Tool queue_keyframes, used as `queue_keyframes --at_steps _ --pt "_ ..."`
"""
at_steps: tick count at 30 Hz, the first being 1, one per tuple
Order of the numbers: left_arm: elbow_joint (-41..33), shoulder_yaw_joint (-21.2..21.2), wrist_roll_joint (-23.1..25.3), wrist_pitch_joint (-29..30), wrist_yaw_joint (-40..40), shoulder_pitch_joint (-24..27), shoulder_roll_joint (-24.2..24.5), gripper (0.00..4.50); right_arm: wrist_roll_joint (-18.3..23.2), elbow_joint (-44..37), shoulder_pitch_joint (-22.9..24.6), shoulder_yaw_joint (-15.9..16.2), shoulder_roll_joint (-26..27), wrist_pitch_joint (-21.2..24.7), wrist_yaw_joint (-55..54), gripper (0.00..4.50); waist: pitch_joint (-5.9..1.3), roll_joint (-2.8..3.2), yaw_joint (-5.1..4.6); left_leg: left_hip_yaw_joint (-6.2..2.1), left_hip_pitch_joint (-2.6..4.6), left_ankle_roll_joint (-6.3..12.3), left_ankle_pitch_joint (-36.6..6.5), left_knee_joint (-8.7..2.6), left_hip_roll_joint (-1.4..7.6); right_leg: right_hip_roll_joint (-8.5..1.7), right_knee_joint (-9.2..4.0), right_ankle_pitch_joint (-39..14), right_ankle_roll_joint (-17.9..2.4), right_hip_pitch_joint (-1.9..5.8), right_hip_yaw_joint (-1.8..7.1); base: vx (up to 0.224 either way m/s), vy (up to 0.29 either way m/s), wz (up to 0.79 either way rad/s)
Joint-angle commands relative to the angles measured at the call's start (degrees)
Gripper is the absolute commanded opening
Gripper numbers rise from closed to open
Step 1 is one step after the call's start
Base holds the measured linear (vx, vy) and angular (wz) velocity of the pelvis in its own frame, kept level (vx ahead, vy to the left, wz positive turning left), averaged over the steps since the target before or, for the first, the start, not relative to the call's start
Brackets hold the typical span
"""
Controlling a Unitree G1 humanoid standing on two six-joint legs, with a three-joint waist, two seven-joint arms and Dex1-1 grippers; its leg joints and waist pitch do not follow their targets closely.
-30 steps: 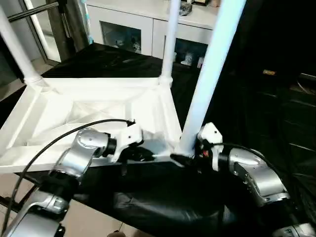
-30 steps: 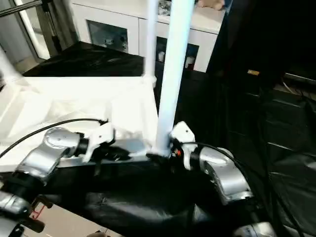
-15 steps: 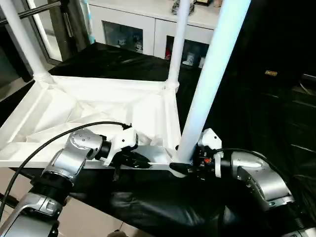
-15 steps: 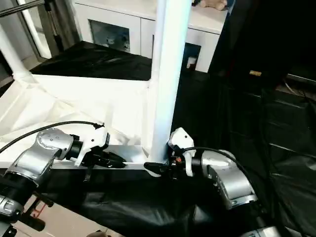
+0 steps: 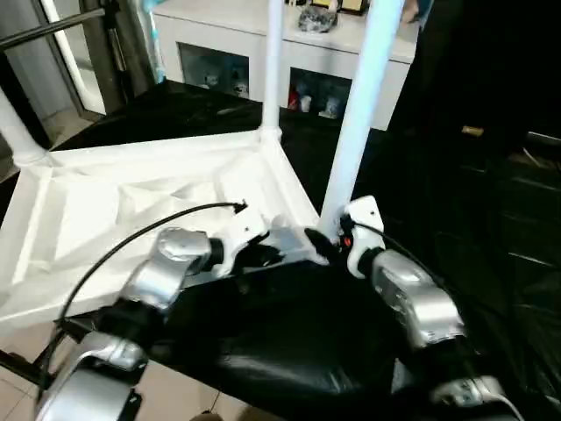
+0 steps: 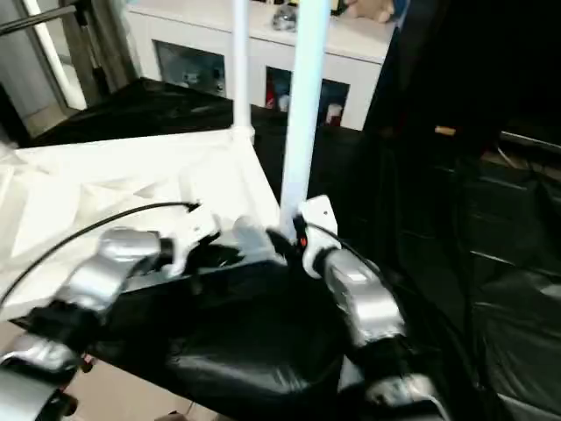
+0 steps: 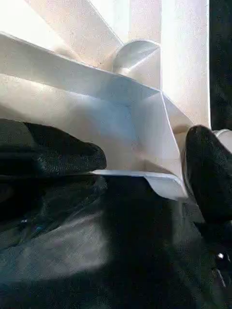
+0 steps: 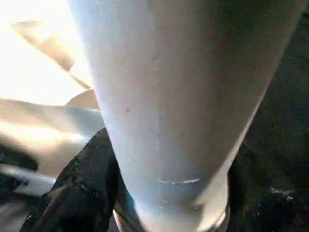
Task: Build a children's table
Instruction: Rotate leg to tighten
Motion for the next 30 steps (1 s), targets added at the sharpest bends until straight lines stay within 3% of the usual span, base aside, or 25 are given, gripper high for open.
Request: queue_keyframes --at_steps 1,4,7,15,18,19,20,23,26,27,30 --pt "-0.07 -0.12 -0.65 -0.34 4.90 -2.83 -4.79 0.00 -0.90 3.51 0.95 4.84 2.93 1.10 3.96 2.65 -2.85 0.10 0.00 -0.46 0.32 -1.23 -13.92 -4.03 1.88 -3.75 -4.48 -11.63 -9.08 2.12 2.37 0.000 0.000 0.00" --pt "-0.20 -0.51 -0.56 -0.76 4.10 -2.83 -5.12 0.00 -0.45 3.58 0.66 4.54 3.18 0.89 4.14 3.35 -2.98 0.24 0.10 -0.46 0.18 -0.77 -12.31 -3.97 1.84 -3.68 -4.14 -8.37 -9.50 2.36 2.30 0.000 0.000 0.00" --pt "-1.30 -1.12 -0.95 -1.67 1.48 -2.00 -3.94 0.00 -0.96 1.72 1.08 6.61 1.05 -0.81 7.51 3.38 -2.99 0.49 0.12 -0.49 0.19 -0.78 -12.51 -3.99 1.84 -3.66 -4.09 -7.73 -9.83 2.48 2.26 0.000 0.000 0.00" --pt "-4.78 -2.15 -2.82 -3.52 -8.05 1.24 0.75 0.00 1.43 -5.27 3.57 8.79 -5.87 -3.89 21.61 3.38 -3.07 0.19 0.35 -0.37 -0.02 1.45 -10.80 -3.63 1.95 -3.71 -3.81 -4.33 -10.63 2.88 2.25 0.000 0.000 0.00" --pt "-5.48 -2.25 -3.35 -4.84 -11.13 1.92 2.72 0.00 3.39 -8.62 4.83 9.35 -9.25 -3.84 28.08 3.38 -2.94 0.16 0.11 -0.34 -0.01 1.84 -11.09 -3.70 1.95 -3.55 -3.91 -5.09 -11.21 2.67 2.14 0.000 0.000 0.00" --pt "-5.78 -2.26 -3.69 -5.12 -12.30 2.15 3.36 0.00 4.27 -9.99 5.39 9.62 -10.62 -3.37 30.34 3.38 -2.93 -0.19 0.20 -0.26 0.07 2.02 -11.55 -3.66 1.96 -3.55 -4.02 -5.97 -11.13 2.81 2.16 0.000 0.000 0.00" --pt "-6.15 -2.29 -4.11 -5.44 -13.60 2.39 3.92 0.00 4.97 -11.13 5.87 9.69 -11.68 -2.94 32.15 3.38 -2.87 0.06 0.29 -0.32 0.05 2.22 -11.86 -3.71 2.12 -3.68 -3.98 -6.56 -11.26 2.70 2.22 0.000 0.000 0.00" --pt "-6.77 -2.21 -4.75 -5.47 -15.21 2.75 4.63 0.00 5.80 -12.66 6.60 9.76 -13.11 -2.18 34.82 3.38 -2.86 -0.02 0.26 -0.28 0.00 2.17 -12.02 -3.70 2.05 -3.68 -4.08 -7.61 -11.37 2.59 2.16 0.000 0.000 0.00" --pt "-7.93 -1.74 -6.17 -4.78 -18.32 3.31 5.76 0.00 6.51 -15.59 8.22 10.85 -16.34 -1.04 39.50 3.38 -2.93 0.00 0.73 -0.22 0.13 2.60 -11.14 -3.55 2.23 -3.56 -3.84 -5.99 -11.62 2.59 2.19 0.000 0.000 0.00" --pt "-8.26 -1.68 -6.50 -4.48 -19.14 3.45 6.07 0.00 6.53 -16.19 8.56 11.18 -16.95 -0.74 40.23 3.13 -2.93 -0.02 0.90 -0.16 0.09 2.80 -10.63 -3.48 2.16 -3.50 -3.78 -5.35 -11.80 2.61 2.18 0.000 0.000 0.00" --pt "-8.59 -1.73 -6.81 -4.37 -20.18 3.64 6.45 0.00 6.53 -16.86 8.98 11.19 -17.10 -0.40 40.75 3.06 -2.83 -0.03 1.24 -0.13 0.14 2.42 -11.51 -3.54 2.19 -3.69 -3.97 -7.74 -11.66 2.41 2.20 0.000 0.000 0.00"
